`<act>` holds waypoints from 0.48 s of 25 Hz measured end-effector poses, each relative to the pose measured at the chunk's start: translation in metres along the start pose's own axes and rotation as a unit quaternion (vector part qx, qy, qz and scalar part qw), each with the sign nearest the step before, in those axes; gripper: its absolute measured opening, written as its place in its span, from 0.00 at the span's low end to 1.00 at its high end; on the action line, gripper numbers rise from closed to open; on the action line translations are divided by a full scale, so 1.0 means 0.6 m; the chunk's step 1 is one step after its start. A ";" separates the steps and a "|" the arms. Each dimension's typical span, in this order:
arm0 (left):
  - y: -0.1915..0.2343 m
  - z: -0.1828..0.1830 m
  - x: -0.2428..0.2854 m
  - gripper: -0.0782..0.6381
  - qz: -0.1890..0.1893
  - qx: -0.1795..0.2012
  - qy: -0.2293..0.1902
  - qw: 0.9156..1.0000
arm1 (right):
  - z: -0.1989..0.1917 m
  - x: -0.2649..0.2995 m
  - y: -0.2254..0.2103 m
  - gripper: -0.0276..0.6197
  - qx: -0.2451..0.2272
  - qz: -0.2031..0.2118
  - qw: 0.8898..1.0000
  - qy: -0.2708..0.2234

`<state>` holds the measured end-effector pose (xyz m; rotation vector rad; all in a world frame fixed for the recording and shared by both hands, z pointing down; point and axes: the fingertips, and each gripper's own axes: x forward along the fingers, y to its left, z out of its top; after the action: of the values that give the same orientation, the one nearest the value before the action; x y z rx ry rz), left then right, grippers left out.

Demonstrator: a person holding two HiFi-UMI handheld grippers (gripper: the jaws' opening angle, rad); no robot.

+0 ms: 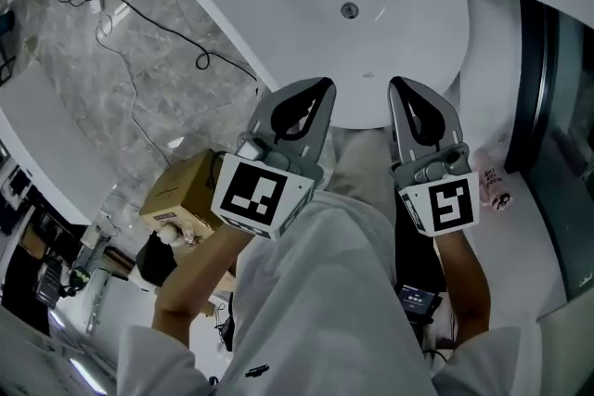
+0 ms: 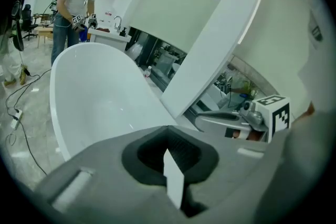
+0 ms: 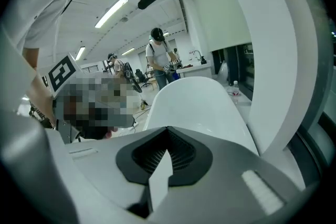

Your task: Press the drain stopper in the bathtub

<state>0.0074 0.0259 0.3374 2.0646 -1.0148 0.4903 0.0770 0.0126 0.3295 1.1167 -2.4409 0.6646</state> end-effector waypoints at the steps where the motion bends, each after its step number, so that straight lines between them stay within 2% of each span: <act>1: 0.014 -0.010 0.016 0.11 0.006 -0.004 0.000 1.000 | -0.014 0.018 -0.009 0.04 -0.003 0.003 1.000 0.004; 5: 0.066 -0.059 0.072 0.11 0.018 -0.012 -0.005 1.000 | -0.082 0.092 -0.037 0.04 -0.005 0.011 1.000 0.023; 12: 0.136 -0.183 0.159 0.11 0.030 -0.045 0.022 0.998 | -0.211 0.183 -0.075 0.04 0.001 0.015 0.999 0.045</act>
<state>0.0003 0.0321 0.5038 1.9402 -1.0561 0.5099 0.0615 -0.0086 0.5012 1.0306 -2.3850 0.7121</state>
